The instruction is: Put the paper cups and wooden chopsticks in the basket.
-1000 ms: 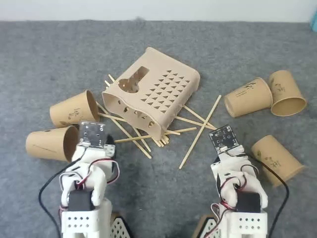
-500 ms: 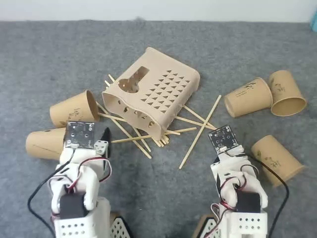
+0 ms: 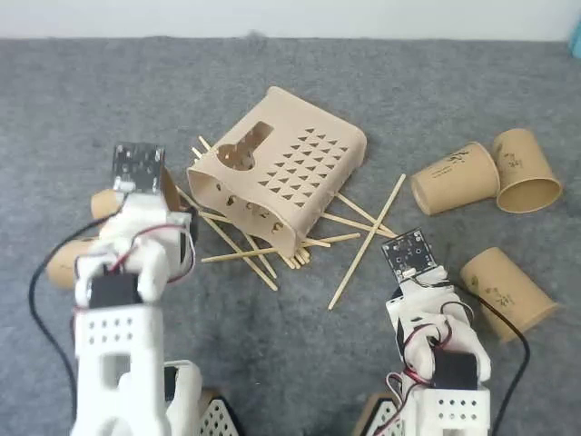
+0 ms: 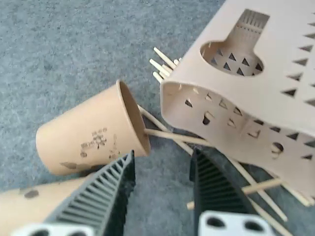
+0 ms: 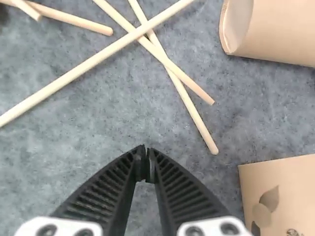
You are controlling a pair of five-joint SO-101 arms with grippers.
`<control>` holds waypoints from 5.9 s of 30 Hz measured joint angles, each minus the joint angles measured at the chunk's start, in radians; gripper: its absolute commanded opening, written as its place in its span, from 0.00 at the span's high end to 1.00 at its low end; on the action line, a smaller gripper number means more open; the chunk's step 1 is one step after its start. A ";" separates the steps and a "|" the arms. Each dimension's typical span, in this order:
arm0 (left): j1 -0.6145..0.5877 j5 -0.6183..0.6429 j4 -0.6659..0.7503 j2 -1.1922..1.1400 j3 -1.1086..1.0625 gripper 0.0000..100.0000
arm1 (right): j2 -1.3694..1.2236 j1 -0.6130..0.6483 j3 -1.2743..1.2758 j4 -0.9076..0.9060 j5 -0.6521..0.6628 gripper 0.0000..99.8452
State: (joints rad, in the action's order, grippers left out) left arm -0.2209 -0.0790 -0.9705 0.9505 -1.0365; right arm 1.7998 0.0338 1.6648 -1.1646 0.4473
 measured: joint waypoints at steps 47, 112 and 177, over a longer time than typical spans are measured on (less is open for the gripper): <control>0.190 0.155 0.964 -0.787 0.049 0.99 | 0.000 0.000 0.000 0.000 0.054 0.99; 0.212 0.374 -0.397 -1.255 1.645 0.75 | 0.000 0.000 0.000 0.000 0.055 0.99; 0.370 0.365 -0.750 -1.608 2.039 0.98 | 0.000 0.000 0.000 0.000 0.057 0.99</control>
State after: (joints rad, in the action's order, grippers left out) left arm 0.1488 0.2862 -1.7208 -0.6575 1.0027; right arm 1.7998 0.0338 1.6648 -1.1646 0.5040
